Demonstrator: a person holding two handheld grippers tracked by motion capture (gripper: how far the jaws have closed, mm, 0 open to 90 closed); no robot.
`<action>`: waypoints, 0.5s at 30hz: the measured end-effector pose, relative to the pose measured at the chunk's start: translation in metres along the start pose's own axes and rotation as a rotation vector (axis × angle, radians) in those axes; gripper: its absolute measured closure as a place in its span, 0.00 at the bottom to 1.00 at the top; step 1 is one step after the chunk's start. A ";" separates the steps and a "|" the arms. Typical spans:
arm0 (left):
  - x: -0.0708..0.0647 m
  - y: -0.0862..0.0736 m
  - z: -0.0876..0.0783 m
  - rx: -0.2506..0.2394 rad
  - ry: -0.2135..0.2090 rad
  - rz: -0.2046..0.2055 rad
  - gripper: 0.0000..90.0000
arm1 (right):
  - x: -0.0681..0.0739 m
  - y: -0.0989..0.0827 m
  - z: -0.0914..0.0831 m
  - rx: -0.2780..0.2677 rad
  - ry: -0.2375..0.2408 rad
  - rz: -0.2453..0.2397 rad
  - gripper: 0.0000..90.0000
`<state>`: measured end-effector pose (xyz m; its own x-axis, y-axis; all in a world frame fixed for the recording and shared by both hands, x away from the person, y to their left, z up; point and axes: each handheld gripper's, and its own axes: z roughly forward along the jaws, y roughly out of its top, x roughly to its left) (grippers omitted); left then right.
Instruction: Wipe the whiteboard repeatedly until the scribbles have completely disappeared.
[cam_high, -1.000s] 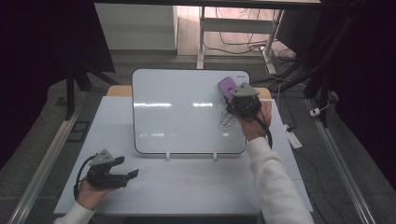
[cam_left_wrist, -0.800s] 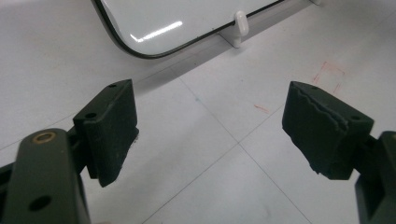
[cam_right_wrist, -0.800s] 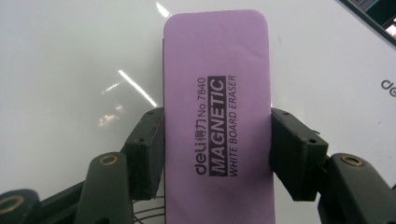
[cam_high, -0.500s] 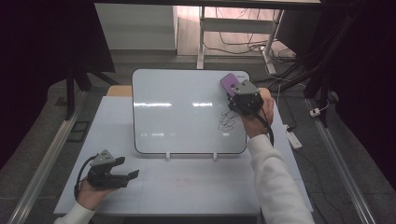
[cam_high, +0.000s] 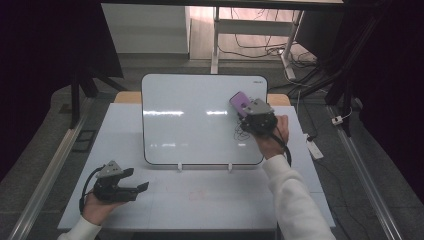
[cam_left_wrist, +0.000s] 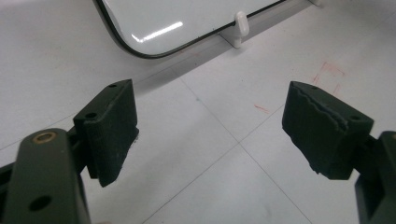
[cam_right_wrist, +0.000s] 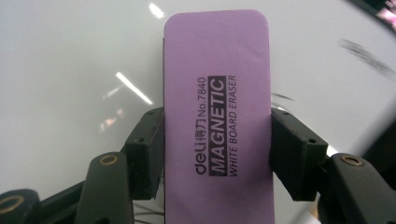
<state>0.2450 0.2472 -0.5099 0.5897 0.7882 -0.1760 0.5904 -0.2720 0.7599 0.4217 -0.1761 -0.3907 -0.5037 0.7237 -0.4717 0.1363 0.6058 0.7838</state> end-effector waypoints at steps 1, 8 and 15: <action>0.000 0.000 0.000 0.001 0.000 0.002 0.21 | -0.007 -0.002 -0.001 -0.006 -0.009 0.024 0.45; -0.001 0.000 0.001 0.002 -0.001 0.004 0.21 | 0.001 -0.013 -0.005 -0.007 -0.006 0.027 0.45; -0.002 0.001 0.000 -0.001 -0.003 0.005 0.21 | 0.052 -0.036 -0.012 0.020 0.049 -0.134 0.45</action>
<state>0.2444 0.2455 -0.5092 0.5941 0.7853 -0.1742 0.5870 -0.2752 0.7613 0.3801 -0.1642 -0.4386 -0.5592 0.6194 -0.5510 0.0818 0.7027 0.7068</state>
